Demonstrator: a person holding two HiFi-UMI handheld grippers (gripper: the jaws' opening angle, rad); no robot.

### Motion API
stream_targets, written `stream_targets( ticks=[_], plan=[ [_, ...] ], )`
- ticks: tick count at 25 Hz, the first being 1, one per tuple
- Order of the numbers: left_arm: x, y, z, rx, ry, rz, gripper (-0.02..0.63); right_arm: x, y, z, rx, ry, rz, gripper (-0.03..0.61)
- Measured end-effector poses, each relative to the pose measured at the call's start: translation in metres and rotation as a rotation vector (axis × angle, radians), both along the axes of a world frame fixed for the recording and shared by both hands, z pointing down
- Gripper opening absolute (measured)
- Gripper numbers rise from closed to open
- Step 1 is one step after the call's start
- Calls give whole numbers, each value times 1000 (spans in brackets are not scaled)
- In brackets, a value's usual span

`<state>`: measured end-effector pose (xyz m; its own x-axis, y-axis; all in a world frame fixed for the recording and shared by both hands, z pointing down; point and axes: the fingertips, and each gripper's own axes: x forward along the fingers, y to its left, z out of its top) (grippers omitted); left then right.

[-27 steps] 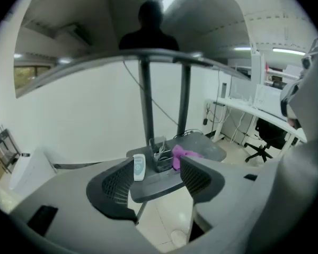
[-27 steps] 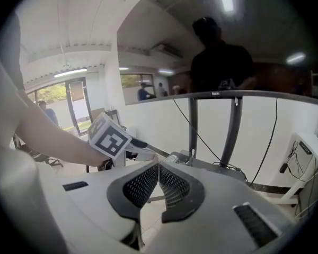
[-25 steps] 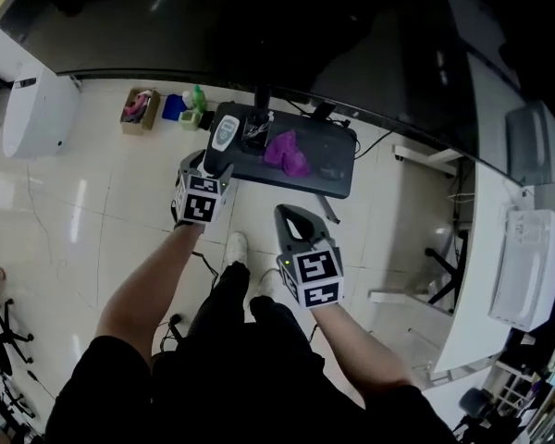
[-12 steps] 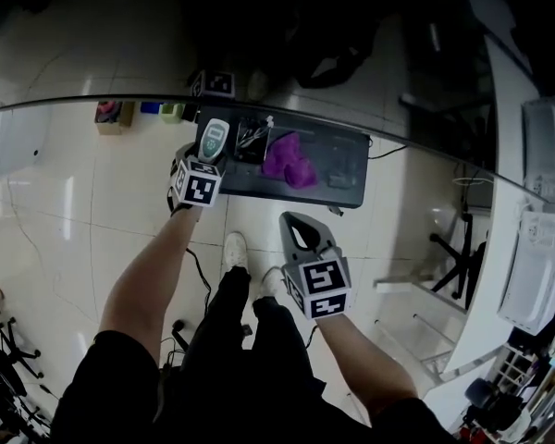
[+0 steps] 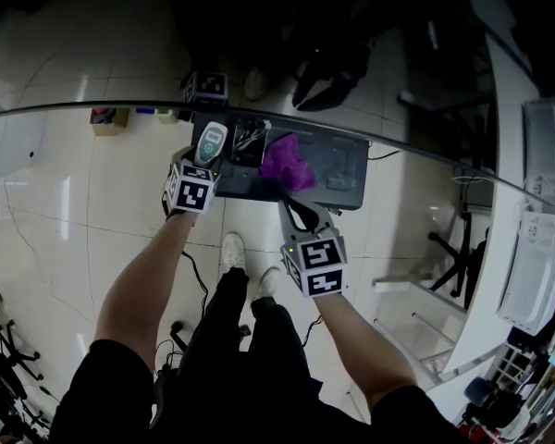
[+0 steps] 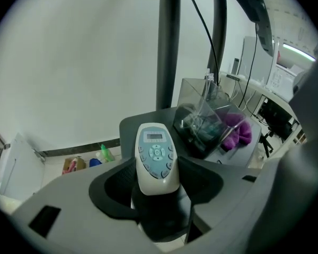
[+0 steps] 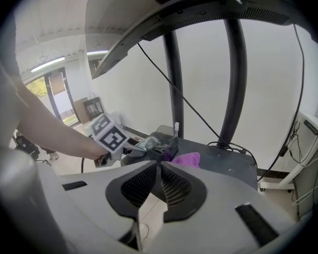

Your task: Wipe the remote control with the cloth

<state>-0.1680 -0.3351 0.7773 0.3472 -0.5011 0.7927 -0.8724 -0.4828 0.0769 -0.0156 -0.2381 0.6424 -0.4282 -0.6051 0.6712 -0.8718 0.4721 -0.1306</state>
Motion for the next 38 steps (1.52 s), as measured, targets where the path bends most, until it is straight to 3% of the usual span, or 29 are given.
stream_targets(
  ticks=[2,8,12,18,19,21,26,31,35,38],
  plan=[
    [-2,5,-11,4,5,-2,235,6,-17,12,0,36,0,73],
    [-8,36,-46,23,12,-22,232,22,-69,65,-40,177,-29,244],
    [-10,55,-67,53,23,-29,232,18,-79,108,-114,248,-100,279],
    [-7,72,-100,106,73,-35,230,23,-86,144,-185,288,-108,277],
    [-7,75,-108,116,84,-38,230,25,-88,143,-181,287,-97,199],
    [-5,81,-124,138,103,-42,230,29,-88,134,-170,277,-75,152],
    [6,111,-179,211,163,-34,230,41,-57,65,-97,161,-27,141],
    [40,170,-260,290,217,24,230,51,15,-75,75,5,-59,140],
    [72,220,-312,376,202,86,230,32,80,-193,228,-67,-207,140],
    [95,249,-338,429,179,117,230,-2,131,-250,271,-88,-383,140]
  ],
)
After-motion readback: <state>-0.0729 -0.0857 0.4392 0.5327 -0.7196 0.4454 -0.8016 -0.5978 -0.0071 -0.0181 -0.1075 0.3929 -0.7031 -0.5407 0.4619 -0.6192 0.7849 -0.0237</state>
